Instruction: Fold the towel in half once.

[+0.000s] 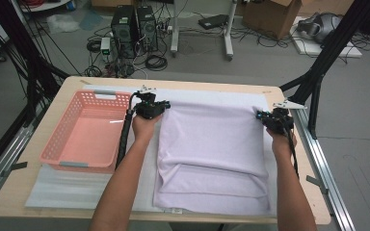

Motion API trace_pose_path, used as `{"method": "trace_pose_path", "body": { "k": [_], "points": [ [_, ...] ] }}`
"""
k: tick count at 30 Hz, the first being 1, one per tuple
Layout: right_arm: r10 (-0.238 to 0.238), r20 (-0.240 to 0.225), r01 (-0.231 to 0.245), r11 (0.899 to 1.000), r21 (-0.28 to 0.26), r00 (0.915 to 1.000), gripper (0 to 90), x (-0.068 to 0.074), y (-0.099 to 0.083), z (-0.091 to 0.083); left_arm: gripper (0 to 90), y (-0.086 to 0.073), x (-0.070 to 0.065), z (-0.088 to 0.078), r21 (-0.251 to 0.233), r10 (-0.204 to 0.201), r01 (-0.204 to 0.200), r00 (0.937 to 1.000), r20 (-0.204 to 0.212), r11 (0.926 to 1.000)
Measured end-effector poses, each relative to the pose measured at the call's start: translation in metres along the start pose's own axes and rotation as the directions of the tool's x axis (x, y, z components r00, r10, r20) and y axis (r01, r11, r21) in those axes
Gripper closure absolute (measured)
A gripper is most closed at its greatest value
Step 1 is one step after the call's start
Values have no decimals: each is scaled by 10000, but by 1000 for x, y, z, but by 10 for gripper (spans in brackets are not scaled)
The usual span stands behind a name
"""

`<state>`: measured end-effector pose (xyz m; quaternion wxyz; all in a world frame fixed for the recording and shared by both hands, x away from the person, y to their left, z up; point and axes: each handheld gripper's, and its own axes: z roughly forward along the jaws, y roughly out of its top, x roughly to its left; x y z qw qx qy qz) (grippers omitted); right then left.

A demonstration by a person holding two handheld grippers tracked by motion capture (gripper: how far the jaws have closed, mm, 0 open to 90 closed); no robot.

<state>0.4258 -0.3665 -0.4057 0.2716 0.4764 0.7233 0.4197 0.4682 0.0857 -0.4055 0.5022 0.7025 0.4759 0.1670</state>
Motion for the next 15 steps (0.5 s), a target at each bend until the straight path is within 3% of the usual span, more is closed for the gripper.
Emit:
{"method": "trace_pose_path", "body": {
  "k": [4,10,13,15],
  "points": [
    [171,4,-171,9998,-97,9999,863,-2,3,8,835,0,5,5,-62,6,-6,10000,0,10000],
    [40,158,-36,9997,-257,9999,859,-1,10,19,822,-2,11,6,-156,-254,253,9996,-91,9996],
    [123,475,-106,9993,-361,9988,730,3,13,23,676,-2,13,4,-99,-511,512,9987,77,9986],
    [155,459,-143,9995,-269,9988,681,3,13,22,628,-2,11,2,-66,-472,474,9986,253,9989]
  ]
}}
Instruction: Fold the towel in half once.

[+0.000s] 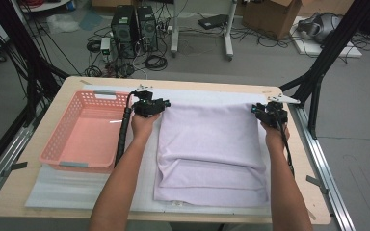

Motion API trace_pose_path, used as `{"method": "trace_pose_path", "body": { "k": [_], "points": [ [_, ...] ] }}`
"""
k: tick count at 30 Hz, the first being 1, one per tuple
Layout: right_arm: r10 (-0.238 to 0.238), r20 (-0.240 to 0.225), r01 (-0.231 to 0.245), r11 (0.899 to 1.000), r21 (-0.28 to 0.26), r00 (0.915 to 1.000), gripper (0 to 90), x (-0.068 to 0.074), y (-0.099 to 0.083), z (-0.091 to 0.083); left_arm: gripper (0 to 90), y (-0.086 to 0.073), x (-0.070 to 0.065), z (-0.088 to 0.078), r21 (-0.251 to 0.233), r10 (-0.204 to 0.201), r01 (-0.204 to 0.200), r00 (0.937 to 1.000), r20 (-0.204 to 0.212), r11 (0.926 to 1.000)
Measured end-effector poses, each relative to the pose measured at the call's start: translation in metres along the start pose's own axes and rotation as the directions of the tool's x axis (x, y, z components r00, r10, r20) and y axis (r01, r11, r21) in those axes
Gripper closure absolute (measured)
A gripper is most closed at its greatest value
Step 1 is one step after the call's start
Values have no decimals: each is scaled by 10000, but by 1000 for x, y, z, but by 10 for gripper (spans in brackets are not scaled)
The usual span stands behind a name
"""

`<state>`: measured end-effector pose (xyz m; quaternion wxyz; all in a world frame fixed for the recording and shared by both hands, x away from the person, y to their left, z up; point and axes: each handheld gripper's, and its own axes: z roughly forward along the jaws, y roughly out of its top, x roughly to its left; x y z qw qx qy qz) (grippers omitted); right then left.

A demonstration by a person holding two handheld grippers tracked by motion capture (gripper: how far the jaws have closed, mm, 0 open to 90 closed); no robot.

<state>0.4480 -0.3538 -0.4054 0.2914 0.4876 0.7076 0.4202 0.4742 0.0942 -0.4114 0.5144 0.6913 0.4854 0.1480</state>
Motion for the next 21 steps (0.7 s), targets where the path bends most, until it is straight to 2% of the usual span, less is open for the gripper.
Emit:
{"method": "trace_pose_path", "body": {
  "k": [1,4,6,9,11,14,15,16,17,19,21],
  "points": [
    [134,-51,-134,9999,26,9999,644,-1,0,-1,628,-1,-2,-2,-13,41,-40,9999,108,10000],
    [366,-297,-363,9993,106,9989,635,-2,-1,-7,630,-4,-7,-5,-42,201,-200,9993,325,9998],
    [279,-397,-269,9993,264,9988,629,-1,-2,-11,618,-8,-12,-7,2,289,-289,9989,382,9996],
    [114,-564,-85,9986,513,9983,625,1,-4,-21,573,-11,-17,-10,404,486,-511,9970,594,9979],
    [40,-631,-1,9981,621,9980,625,1,-6,-28,570,-12,-23,-17,93,651,-660,9953,720,9978],
    [176,-768,-128,9980,625,9969,626,0,-8,-42,563,-14,-29,-25,-43,679,-678,9942,832,9977],
    [197,-806,-149,9981,593,9966,625,0,-9,-46,556,-16,-30,-28,-28,613,-613,9940,906,9981],
    [218,-823,-172,9982,569,9964,626,0,-11,-51,545,-17,-32,-31,185,604,-625,9936,949,9979],
    [242,-897,-193,9983,551,9957,625,1,-12,-56,520,-19,-36,-34,96,709,-722,9926,991,9973],
    [206,-1006,-146,9981,603,9947,616,3,-16,-64,532,-23,-42,-44,-283,938,-912,9897,1078,9954],
    [239,-1122,-153,9969,771,9934,608,5,-19,-71,528,-28,-47,-51,-184,1145,-1132,9868,1145,9934]
  ]
}}
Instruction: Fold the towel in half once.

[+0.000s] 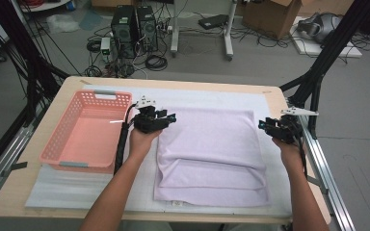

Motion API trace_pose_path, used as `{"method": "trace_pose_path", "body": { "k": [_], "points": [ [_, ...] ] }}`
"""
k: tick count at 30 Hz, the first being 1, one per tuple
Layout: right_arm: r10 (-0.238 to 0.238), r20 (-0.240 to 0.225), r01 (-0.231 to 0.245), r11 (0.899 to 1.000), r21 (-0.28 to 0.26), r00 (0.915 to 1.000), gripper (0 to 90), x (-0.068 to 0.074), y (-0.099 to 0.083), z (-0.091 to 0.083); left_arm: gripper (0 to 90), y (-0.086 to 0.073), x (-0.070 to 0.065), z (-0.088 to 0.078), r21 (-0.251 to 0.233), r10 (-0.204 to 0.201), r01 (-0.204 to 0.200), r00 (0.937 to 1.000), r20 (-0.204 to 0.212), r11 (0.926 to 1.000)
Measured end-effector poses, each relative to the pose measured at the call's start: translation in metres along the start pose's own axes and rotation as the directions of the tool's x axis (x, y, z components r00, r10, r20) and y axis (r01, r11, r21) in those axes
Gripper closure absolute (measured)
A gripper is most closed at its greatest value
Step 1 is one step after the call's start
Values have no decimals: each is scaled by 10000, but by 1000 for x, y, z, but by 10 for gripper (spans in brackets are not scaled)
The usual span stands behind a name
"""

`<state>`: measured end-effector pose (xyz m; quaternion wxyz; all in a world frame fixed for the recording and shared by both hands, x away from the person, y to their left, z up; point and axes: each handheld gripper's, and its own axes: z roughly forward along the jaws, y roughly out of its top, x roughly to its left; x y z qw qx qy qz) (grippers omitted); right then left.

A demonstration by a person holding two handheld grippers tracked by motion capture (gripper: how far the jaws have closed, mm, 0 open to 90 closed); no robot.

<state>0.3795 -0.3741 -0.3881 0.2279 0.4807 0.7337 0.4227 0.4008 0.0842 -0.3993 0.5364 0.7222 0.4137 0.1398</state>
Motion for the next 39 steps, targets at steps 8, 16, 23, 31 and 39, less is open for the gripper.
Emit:
{"method": "trace_pose_path", "body": {
  "k": [8,16,23,31,39],
  "points": [
    [-158,-167,157,9999,-20,9997,609,17,-30,-27,527,-20,-21,-32,-275,319,-316,9994,119,9991],
    [-270,-262,277,9993,258,9993,609,34,-66,-50,517,-56,-36,-59,-218,17,-11,9996,290,9998],
    [-584,-130,588,9976,357,9982,608,53,-94,-76,520,-86,-49,-83,-93,-94,96,9996,274,9999],
    [-91,-343,103,9993,370,9994,629,61,-117,-98,508,-106,-69,-104,17,183,-184,9980,608,9998],
    [-20,-900,31,9999,119,9959,629,78,-116,-108,502,-120,-83,-109,604,140,-188,9968,784,9980]
  ]
}}
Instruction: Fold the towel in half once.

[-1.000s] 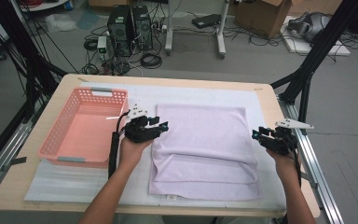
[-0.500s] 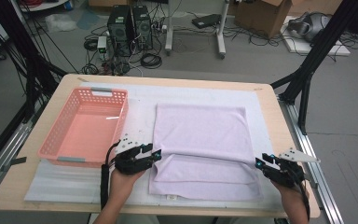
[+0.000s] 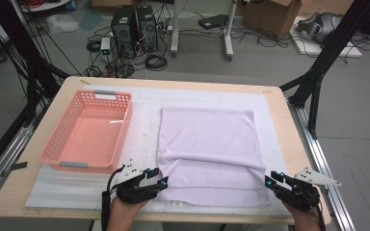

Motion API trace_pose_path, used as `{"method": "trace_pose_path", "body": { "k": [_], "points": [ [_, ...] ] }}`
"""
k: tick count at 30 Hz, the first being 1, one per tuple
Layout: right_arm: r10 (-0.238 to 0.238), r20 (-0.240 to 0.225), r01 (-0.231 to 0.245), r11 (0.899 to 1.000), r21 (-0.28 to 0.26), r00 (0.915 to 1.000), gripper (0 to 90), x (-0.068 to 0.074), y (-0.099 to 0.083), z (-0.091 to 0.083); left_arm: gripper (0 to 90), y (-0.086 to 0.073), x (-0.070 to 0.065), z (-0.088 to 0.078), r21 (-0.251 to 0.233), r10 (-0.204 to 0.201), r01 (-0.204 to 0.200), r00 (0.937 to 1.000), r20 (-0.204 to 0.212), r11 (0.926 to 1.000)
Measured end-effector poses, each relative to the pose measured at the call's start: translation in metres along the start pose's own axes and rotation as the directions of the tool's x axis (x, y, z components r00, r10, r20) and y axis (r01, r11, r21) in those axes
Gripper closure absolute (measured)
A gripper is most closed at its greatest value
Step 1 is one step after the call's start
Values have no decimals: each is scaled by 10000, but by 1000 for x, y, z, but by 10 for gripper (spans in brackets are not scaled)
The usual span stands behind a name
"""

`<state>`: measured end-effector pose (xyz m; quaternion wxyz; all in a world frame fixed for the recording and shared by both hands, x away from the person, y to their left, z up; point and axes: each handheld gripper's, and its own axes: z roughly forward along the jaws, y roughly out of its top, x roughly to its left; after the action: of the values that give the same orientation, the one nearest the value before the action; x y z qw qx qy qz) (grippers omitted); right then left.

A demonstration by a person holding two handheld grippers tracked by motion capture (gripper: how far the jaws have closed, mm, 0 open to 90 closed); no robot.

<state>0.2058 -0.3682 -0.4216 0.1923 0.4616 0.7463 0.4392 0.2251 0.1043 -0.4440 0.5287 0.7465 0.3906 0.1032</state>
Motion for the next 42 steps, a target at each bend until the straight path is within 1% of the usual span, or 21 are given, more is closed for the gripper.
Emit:
{"method": "trace_pose_path", "body": {
  "k": [3,4,6,7,8,9,10,12,18,21,25,28,31,32,33,34,35,37,38,40,42],
  "points": [
    [-382,157,369,9965,752,9991,652,3,-4,9,556,-4,0,4,617,-108,123,9997,-238,9980],
    [-395,301,363,9940,1028,9988,659,3,-6,12,590,-6,0,5,853,-232,260,9992,-341,9960],
    [-93,261,56,9905,1373,9996,705,0,-13,17,699,-8,1,9,1219,-409,467,9979,-499,9914],
    [-58,246,19,9878,1556,9997,727,-1,-15,18,747,-9,1,9,1286,-397,464,9978,-539,9906],
    [32,203,-62,9882,1530,9998,772,-2,-17,18,807,-9,1,9,1256,-347,407,9981,-500,9913],
    [83,148,-105,9881,1531,9999,813,-3,-17,17,847,-9,1,8,1090,-365,415,9982,-482,9932],
    [155,-8,-152,9885,1505,9999,843,-4,-17,16,862,-8,1,7,1012,-455,494,9982,-403,9936],
    [46,28,-50,9888,1490,10000,848,-3,-17,15,867,-8,1,4,900,-512,529,9985,-215,9945],
    [202,-128,-185,9923,1227,9997,849,-1,-16,5,868,-7,2,-10,464,-1106,1085,9929,436,9930],
    [236,-189,-214,9941,1062,9995,849,2,-17,-4,866,-11,3,-16,449,-1378,1350,9883,656,9898],
    [399,-336,-360,9935,1081,9986,856,5,-21,-14,864,-17,1,-22,551,-1616,1574,9835,809,9860],
    [641,-421,-588,9914,1170,9971,859,5,-24,-19,864,-21,-2,-25,702,-1649,1588,9821,911,9848],
    [796,-450,-723,9868,1448,9958,855,7,-26,-22,857,-26,-4,-27,854,-1717,1642,9810,902,9827],
    [724,-413,-652,9857,1553,9965,816,8,-27,-23,824,-26,-4,-28,861,-1732,1659,9812,855,9824],
    [761,-358,-690,9832,1692,9965,709,8,-28,-22,747,-26,-3,-28,834,-1733,1677,9828,643,9823],
    [900,-126,-865,9813,1721,9959,630,8,-28,-22,645,-25,-2,-29,775,-1775,1733,9827,520,9818],
    [886,-22,-870,9827,1633,9961,639,7,-28,-23,598,-24,-1,-30,600,-1735,1709,9840,409,9835],
    [869,114,-876,9892,1178,9962,635,6,-26,-27,548,-20,-1,-32,220,-1600,1596,9870,174,9869],
    [790,170,-802,9924,936,9967,643,5,-25,-29,541,-19,0,-32,170,-1559,1556,9876,168,9877],
    [759,157,-769,9943,745,9970,679,6,-23,-29,541,-18,3,-29,158,-1702,1700,9854,90,9853],
    [657,121,-665,9931,969,9978,706,7,-24,-22,549,-18,6,-22,440,-1820,1814,9833,82,9824]
  ]
}}
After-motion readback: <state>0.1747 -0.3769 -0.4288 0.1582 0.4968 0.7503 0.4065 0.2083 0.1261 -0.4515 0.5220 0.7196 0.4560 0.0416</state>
